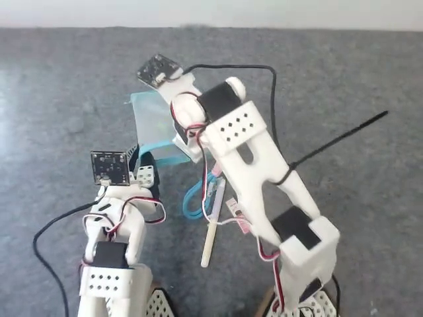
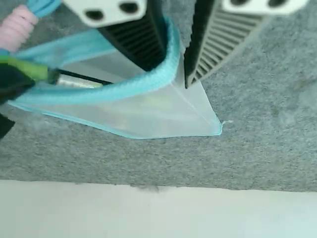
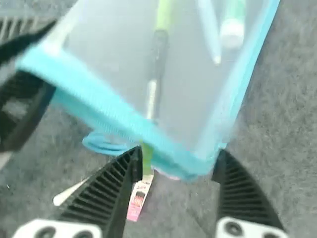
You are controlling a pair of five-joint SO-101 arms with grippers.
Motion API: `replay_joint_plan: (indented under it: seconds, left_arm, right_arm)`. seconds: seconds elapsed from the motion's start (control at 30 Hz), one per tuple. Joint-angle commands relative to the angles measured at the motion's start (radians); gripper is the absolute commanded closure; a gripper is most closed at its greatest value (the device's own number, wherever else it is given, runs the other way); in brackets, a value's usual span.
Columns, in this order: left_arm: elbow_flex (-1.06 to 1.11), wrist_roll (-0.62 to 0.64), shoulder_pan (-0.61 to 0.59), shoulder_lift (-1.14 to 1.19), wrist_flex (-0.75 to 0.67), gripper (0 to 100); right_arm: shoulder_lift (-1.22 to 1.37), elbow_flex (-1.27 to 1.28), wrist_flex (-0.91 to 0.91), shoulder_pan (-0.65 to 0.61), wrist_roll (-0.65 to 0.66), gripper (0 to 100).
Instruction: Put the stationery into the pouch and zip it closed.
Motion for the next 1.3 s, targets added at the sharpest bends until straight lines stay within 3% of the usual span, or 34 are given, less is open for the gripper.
replay_joint_plan:
  seconds: [0.0, 0.13, 0.27, 0.43, 0.6, 0.73, 0.9, 1.07, 1.27]
  left_arm:
    - [-0.013, -0.009, 0.008, -0.012, -0.028, 99]
    - [-0.013, -0.009, 0.008, -0.012, -0.028, 99]
    - [-0.013, -0.009, 0.006, -0.012, -0.028, 99]
    - [-0.015, -0.009, 0.006, -0.012, -0.029, 99]
    - [-0.013, -0.041, 0.006, -0.012, -0.029, 99]
    - [-0.013, -0.041, 0.006, -0.012, -0.029, 99]
    - [-0.013, -0.041, 0.006, -0.012, -0.029, 99]
    - [-0.015, -0.041, 0.006, -0.012, -0.029, 99]
    - [-0.015, -0.041, 0.006, -0.012, -0.029, 99]
  right_arm:
    - [0.018, -0.095, 0.03, -0.018, -0.038, 75.0]
    - [-0.073, -0.095, 0.044, -0.001, -0.061, 75.5]
    - [-0.269, 0.048, 0.045, 0.007, -0.054, 82.4]
    - [-0.509, 0.623, -0.015, 0.001, 0.011, 82.1]
    - [-0.72, 1.169, -0.292, 0.005, 0.014, 81.5]
    - [-0.831, 1.439, -0.512, 0.007, -0.035, 79.9]
    - [-0.839, 1.559, -0.611, 0.005, -0.071, 69.3]
    - [-0.792, 1.608, -0.714, 0.007, -0.157, 69.0]
    - [-0.713, 1.611, -0.733, 0.013, -0.161, 69.1]
